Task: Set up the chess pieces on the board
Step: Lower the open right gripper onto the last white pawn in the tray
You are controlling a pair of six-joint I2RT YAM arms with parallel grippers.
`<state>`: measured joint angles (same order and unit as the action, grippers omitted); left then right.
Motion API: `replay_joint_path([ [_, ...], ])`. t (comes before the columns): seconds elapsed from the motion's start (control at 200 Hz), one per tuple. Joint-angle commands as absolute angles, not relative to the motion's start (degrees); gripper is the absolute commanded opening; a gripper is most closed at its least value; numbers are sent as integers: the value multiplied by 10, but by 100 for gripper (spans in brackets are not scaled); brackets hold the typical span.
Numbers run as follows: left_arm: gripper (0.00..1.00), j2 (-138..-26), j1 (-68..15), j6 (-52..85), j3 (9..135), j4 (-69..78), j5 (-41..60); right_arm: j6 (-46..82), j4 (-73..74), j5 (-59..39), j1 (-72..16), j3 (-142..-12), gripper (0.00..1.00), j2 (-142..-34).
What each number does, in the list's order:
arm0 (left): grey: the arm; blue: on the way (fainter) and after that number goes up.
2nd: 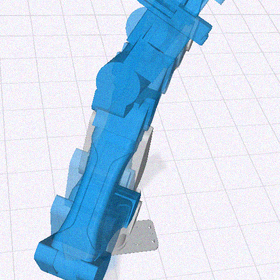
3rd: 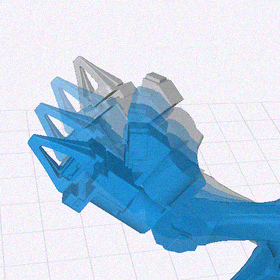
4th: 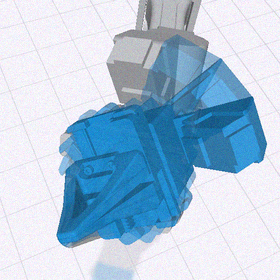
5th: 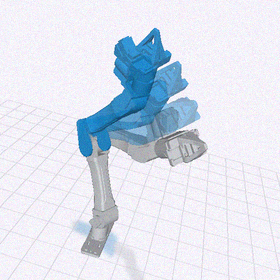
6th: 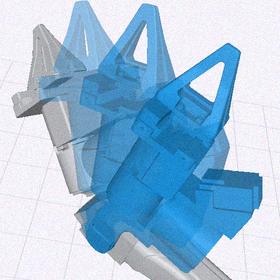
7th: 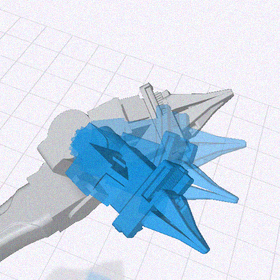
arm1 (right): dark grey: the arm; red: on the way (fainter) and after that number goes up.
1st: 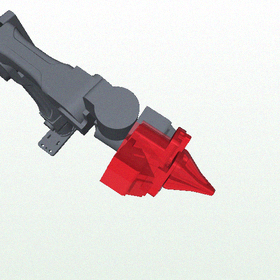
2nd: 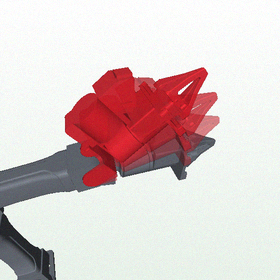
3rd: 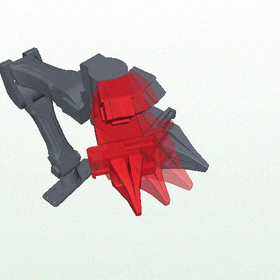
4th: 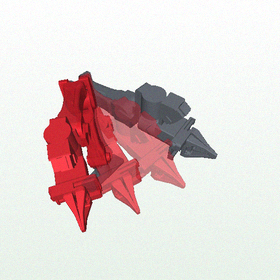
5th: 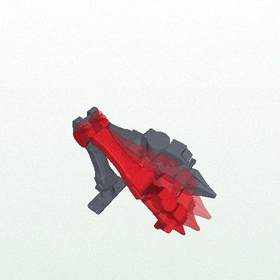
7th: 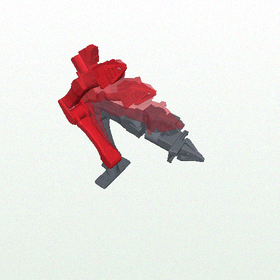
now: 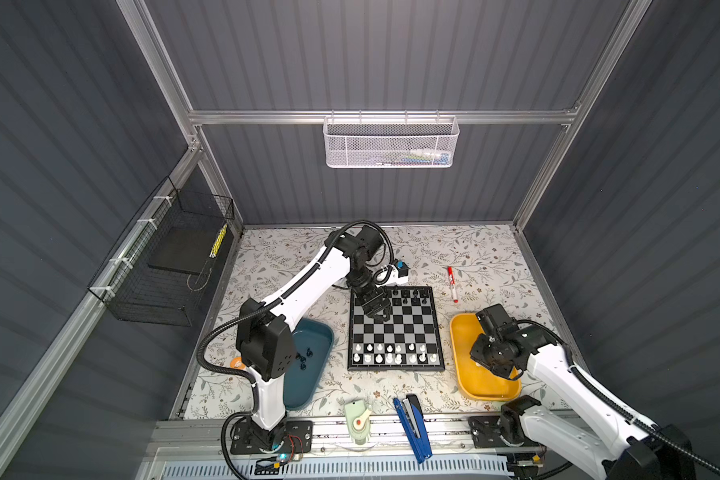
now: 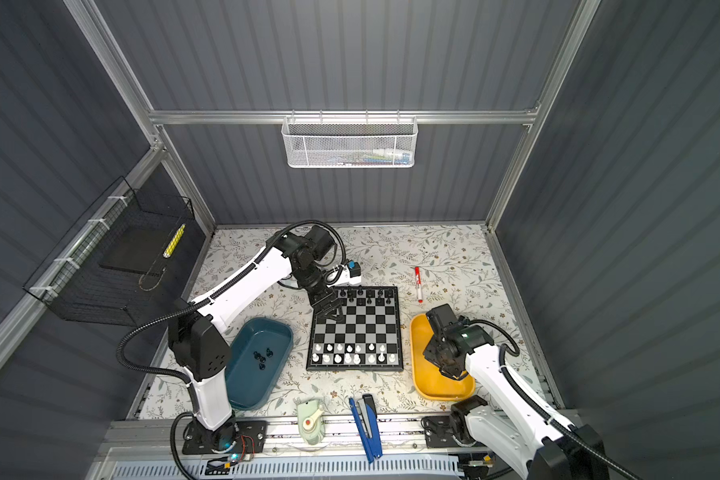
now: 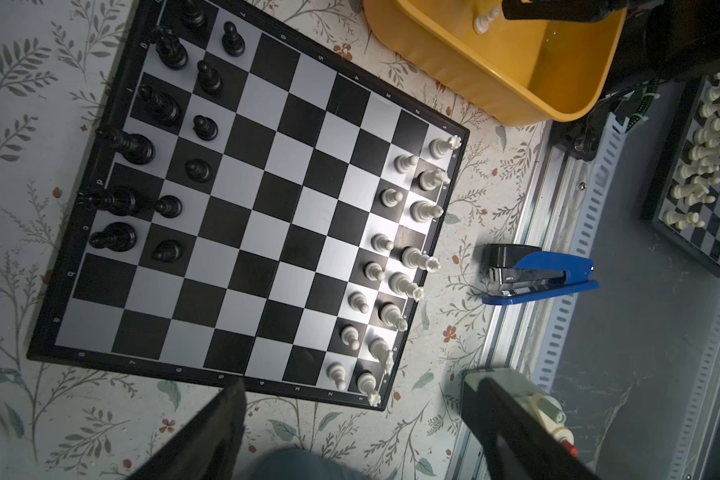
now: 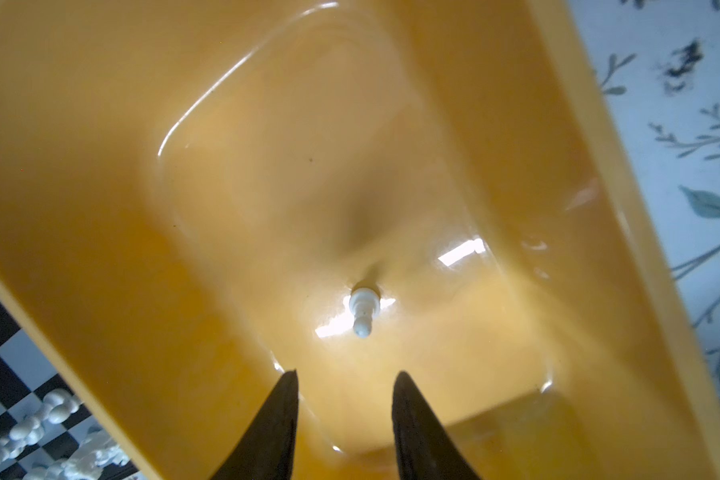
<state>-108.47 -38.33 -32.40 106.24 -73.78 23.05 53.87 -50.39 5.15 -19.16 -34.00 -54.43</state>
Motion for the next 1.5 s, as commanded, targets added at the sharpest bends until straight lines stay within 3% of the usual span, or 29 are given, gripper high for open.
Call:
replay_joint_path([
  [0.0,89,-1078,-388,-327,1079,-753,229,541,-493,46,-182,-327,40,-540],
  [0.655,98,-1089,-396,-329,1085,-758,214,519,-450,14,-154,-293,34,-557],
  [1.496,97,-1088,-398,-326,1080,-753,208,505,-435,4,-139,-280,28,-570],
])
